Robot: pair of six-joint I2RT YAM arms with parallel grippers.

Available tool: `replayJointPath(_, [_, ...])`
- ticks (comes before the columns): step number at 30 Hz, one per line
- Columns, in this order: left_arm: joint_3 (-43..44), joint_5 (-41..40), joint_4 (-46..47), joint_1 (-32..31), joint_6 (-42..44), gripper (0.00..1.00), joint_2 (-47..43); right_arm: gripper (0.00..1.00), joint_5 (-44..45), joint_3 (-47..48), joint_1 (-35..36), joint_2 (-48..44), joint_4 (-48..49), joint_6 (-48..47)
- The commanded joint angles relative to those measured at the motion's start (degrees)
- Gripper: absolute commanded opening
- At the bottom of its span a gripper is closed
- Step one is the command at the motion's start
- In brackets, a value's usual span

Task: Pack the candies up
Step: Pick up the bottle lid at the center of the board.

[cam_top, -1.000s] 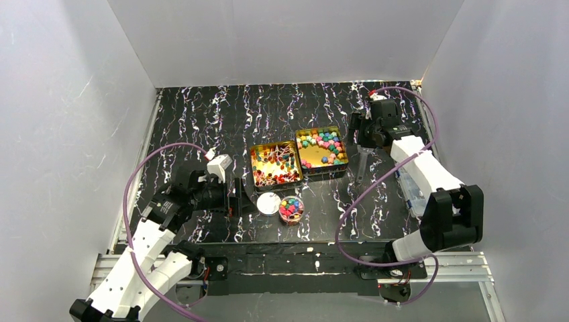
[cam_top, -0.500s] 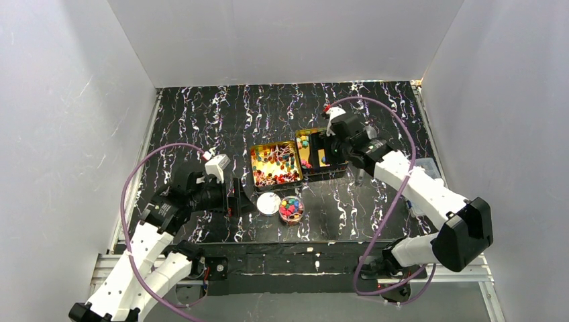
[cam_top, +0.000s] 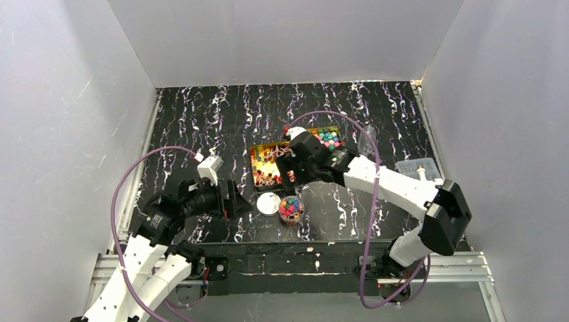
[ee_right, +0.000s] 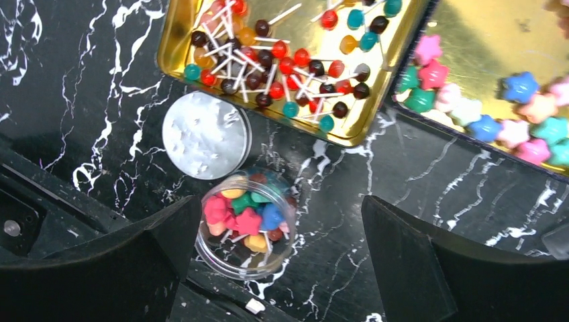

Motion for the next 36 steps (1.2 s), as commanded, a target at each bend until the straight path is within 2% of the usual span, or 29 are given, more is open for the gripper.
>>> replayJointPath(1, [-0.3, -1.1, -0.7, 0.1, 0.1, 0.99, -2.3, 0.98, 2.7, 5.2, 3.9, 4.4, -1.2, 1.2])
replayJointPath(15, [-0.5, -2.1, -0.2, 0.2, 0.1, 0.99, -7.6, 0.98, 2.3, 14.8, 9.8, 18.1, -3.2, 0.1])
replayJointPath(36, [-0.6, -2.3, -0.1, 0.2, 0.2, 0.99, -9.7, 0.98, 0.2, 16.8, 11.1, 28.2, -2.4, 2.9])
